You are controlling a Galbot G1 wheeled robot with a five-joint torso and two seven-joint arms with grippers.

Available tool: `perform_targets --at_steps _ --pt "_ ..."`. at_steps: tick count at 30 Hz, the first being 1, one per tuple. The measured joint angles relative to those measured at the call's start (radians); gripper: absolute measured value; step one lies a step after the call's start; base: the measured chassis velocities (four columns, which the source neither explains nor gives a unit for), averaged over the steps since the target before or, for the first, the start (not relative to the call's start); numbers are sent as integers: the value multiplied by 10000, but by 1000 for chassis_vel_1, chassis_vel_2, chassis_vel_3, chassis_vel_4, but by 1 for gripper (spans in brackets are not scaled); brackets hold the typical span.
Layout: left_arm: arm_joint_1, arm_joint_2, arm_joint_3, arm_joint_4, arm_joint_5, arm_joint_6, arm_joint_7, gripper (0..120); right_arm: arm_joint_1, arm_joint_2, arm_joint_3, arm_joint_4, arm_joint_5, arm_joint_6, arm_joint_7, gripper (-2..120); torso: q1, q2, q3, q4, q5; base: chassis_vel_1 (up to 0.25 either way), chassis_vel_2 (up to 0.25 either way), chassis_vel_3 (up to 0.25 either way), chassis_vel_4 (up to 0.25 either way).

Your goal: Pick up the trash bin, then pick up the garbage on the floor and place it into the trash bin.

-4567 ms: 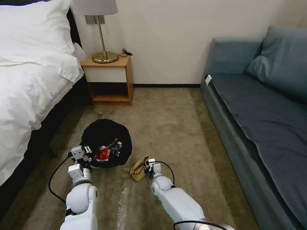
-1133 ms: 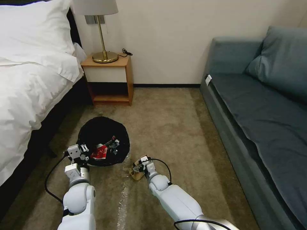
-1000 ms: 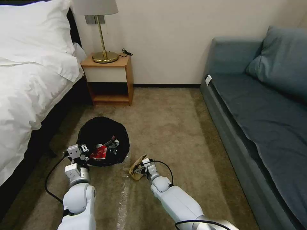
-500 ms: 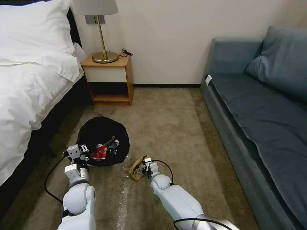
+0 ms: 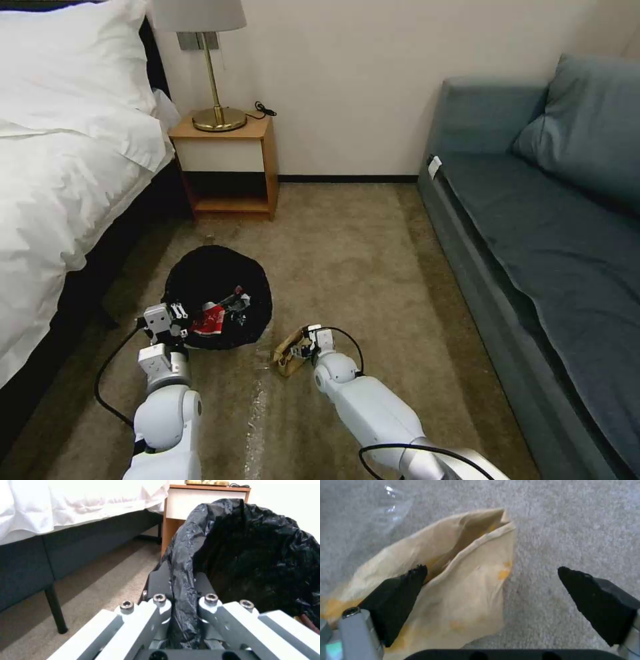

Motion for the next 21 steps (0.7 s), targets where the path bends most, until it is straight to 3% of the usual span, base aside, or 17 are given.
perform_targets --at_steps 7,17,19,21 --pt "23 0 45 -15 34 -22 -58 4 -16 0 99 61 157 -675 98 100 0 0 0 0 0 0 0 0 0" --pt "153 0 51 -73 101 -117 -90 4 -111 0 144 -61 21 -763 -137 100 0 0 0 0 0 0 0 0 0" --pt "149 0 54 -75 107 -123 -101 4 -150 0 151 -97 -39 -751 -212 99 0 0 0 0 0 0 0 0 0" --pt "122 0 68 -75 109 -124 -114 4 -204 0 204 -198 -151 -620 -364 90 0 0 0 0 0 0 0 0 0"
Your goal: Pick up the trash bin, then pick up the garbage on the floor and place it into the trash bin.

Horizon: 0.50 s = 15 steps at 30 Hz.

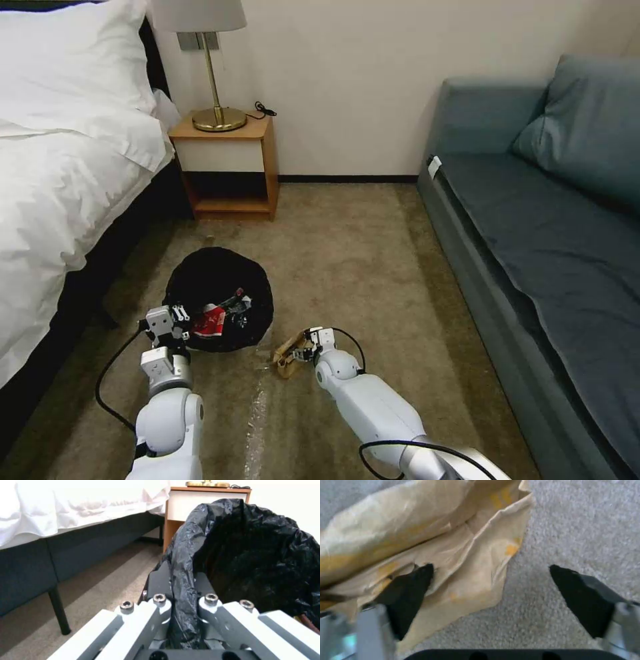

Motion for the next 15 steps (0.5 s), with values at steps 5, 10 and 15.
perform_targets --at_steps 5,10,15 --pt "-36 0 14 4 1 0 -3 4 -15 0 63 -127 -151 191 -175 76 1 1 0 0 0 0 0 0 0" --pt "-57 0 56 45 8 0 -10 4 7 0 145 -207 -341 372 -268 61 0 0 0 0 0 0 0 0 0" --pt "-74 0 79 47 27 4 -17 4 71 -2 201 -253 -628 611 -298 37 0 0 0 0 -1 0 0 0 0"
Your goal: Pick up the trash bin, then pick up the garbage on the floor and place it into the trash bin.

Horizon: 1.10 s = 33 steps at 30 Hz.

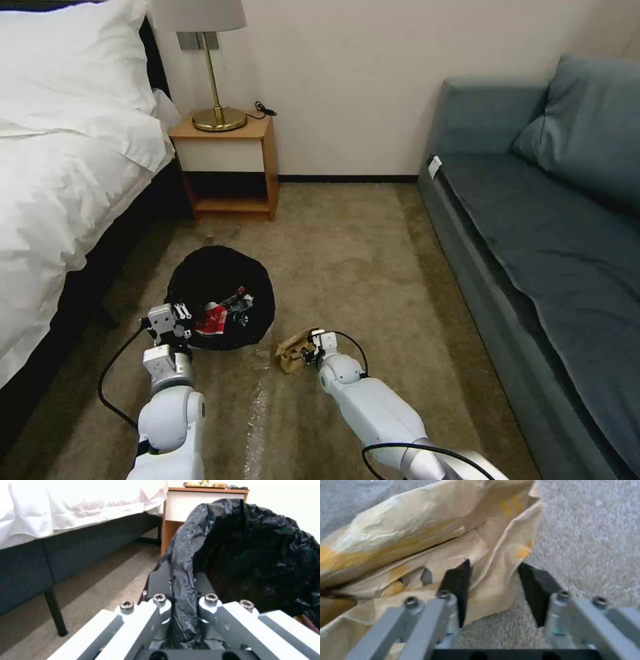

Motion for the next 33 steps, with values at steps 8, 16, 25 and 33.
perform_targets --at_steps 8,16,25,33 --pt "-8 0 -6 -1 1 18 -6 4 -6 0 52 -21 -231 148 -34 7 0 0 0 0 0 0 0 0 0" --pt "-17 0 0 -3 2 31 -10 4 0 0 91 -38 -340 241 -53 0 0 0 0 0 0 0 0 0 0" --pt "-24 0 -4 -4 1 35 -13 4 17 0 154 -46 -706 494 -124 0 0 0 0 0 0 0 0 0 0" --pt "-28 0 -84 -38 -35 67 -10 4 -23 0 196 239 -939 554 8 0 0 0 1 0 0 0 0 0 0"
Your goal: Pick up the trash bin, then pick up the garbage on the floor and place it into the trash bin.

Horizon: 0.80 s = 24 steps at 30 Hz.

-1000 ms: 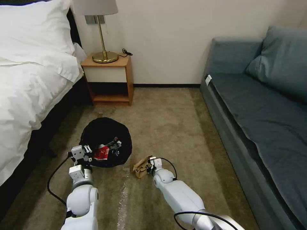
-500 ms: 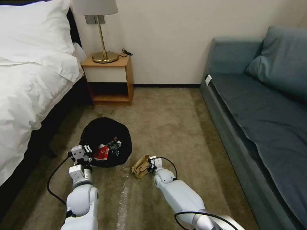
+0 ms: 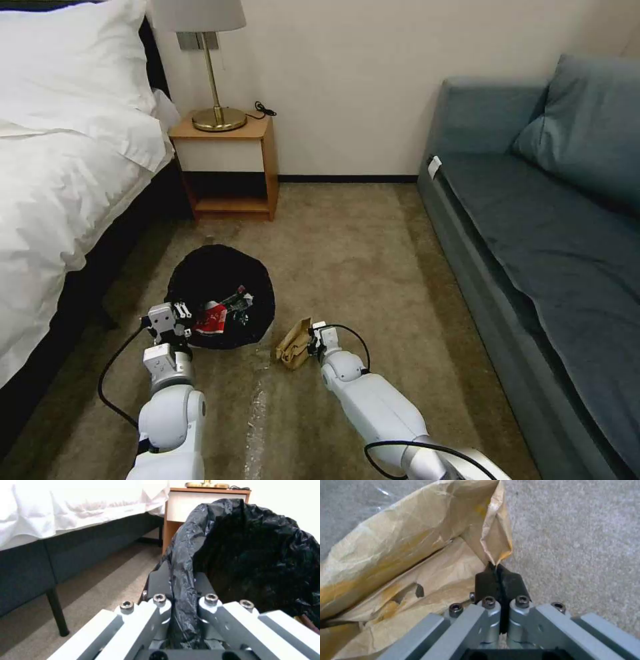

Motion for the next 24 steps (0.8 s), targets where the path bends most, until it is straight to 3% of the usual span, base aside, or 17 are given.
perform_targets --at_steps 7,24 --pt "-104 0 -225 -105 -146 142 42 4 -102 0 133 328 -166 70 184 0 0 0 0 0 1 0 0 0 0" --pt "-410 0 -88 304 -232 159 97 4 -105 0 1125 312 -878 503 196 0 0 0 0 0 1 0 0 0 0"
